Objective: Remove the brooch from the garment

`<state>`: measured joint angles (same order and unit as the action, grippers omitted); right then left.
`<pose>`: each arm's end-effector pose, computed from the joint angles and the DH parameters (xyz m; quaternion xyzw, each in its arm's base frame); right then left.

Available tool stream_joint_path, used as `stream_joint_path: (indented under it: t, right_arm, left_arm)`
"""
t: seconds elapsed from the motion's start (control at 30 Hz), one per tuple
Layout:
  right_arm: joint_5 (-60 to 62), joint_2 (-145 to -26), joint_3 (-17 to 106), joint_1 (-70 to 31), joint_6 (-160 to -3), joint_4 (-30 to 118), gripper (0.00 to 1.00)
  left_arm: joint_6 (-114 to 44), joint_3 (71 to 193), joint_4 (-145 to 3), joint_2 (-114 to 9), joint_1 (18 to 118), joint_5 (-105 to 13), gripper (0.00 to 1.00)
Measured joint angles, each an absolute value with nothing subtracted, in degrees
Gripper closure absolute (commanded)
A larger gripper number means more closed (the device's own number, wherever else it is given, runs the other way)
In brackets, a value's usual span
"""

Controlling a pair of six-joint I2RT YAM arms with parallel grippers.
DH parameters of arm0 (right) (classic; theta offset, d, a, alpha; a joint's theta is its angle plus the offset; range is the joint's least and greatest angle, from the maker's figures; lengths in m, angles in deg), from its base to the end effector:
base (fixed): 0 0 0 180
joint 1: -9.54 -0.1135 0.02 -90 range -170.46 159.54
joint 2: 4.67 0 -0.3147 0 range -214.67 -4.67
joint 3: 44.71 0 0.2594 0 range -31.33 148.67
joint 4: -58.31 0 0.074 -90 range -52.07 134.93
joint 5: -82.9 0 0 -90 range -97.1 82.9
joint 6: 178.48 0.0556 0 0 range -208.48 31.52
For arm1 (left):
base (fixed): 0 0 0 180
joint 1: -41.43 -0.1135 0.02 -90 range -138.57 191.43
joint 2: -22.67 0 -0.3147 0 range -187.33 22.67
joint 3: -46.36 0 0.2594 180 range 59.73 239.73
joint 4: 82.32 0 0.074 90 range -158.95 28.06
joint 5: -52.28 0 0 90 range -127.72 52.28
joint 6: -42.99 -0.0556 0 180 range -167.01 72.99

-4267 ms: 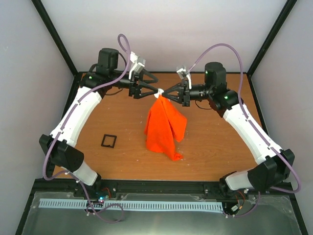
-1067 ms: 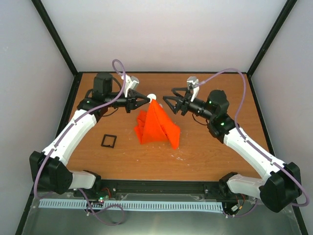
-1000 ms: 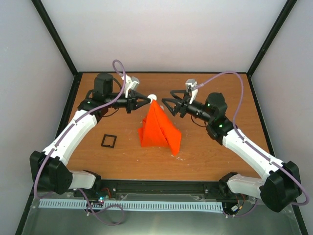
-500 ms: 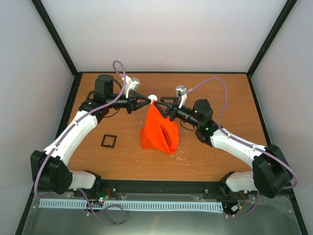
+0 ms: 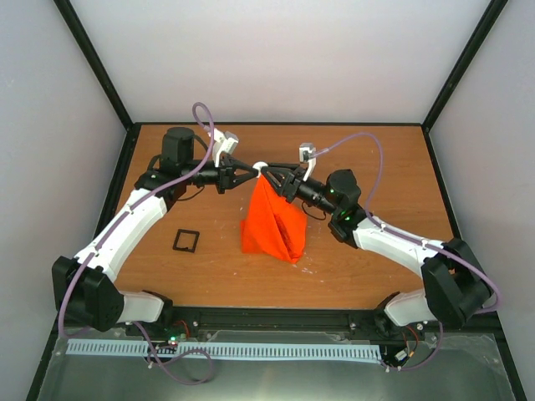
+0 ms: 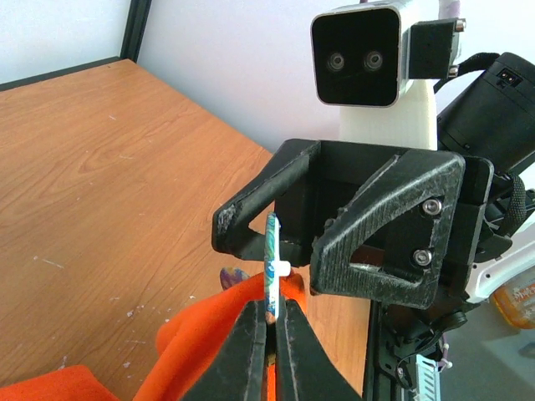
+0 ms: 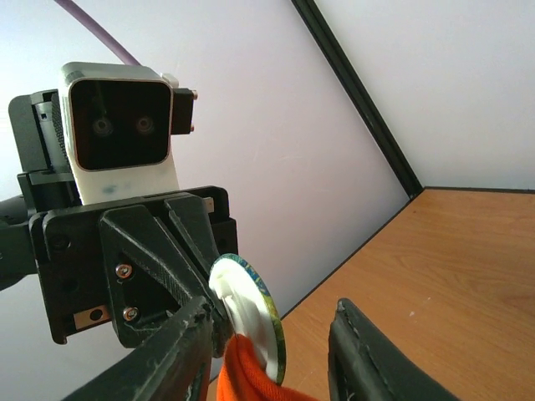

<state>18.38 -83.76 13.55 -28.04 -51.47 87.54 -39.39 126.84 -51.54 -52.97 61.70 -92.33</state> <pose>0.2436 0.2176 0.3484 -0.1701 0.6365 0.5620 0.5001 0.2619 -0.1450 0.3938 0.3248 0.7219 -0.4910 0.3637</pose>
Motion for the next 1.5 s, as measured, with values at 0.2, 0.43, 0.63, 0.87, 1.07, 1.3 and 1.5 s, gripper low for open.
stream_joint_path:
  t: [0.2,0.43,0.63,0.87,1.07,1.3,1.5]
  right_arm:
    - [18.4,-84.5,13.6,-28.1,-50.3,88.5,0.72]
    - [18.9,-84.6,13.9,-28.1,-50.0,88.5,0.81]
    - [19.0,-84.6,14.8,-28.4,-50.1,87.5,0.82]
    - [18.6,-84.5,16.0,-28.5,-50.8,86.8,0.85]
    - [18.2,-84.1,16.0,-28.8,-51.2,86.3,0.83]
    - [16.9,-83.9,16.0,-28.8,-51.4,86.1,0.73]
    - [15.4,-83.2,16.3,-28.9,-51.6,84.0,0.73]
  left_arm:
    - [-39.4,126.8,-51.5,-53.0,61.7,-92.8,0.99]
    - [-39.3,126.8,-51.5,-53.0,61.7,-93.0,0.99]
    - [-39.7,127.0,-51.4,-53.0,61.5,-93.8,0.99]
    - [-44.2,129.5,-48.9,-53.3,61.4,-94.5,0.99]
    - [-46.3,130.2,-47.7,-53.3,61.4,-94.6,0.99]
    - [-45.7,131.3,-47.2,-53.8,61.3,-95.9,0.99]
    - [-41.8,131.7,-47.6,-54.3,61.3,-97.5,0.99]
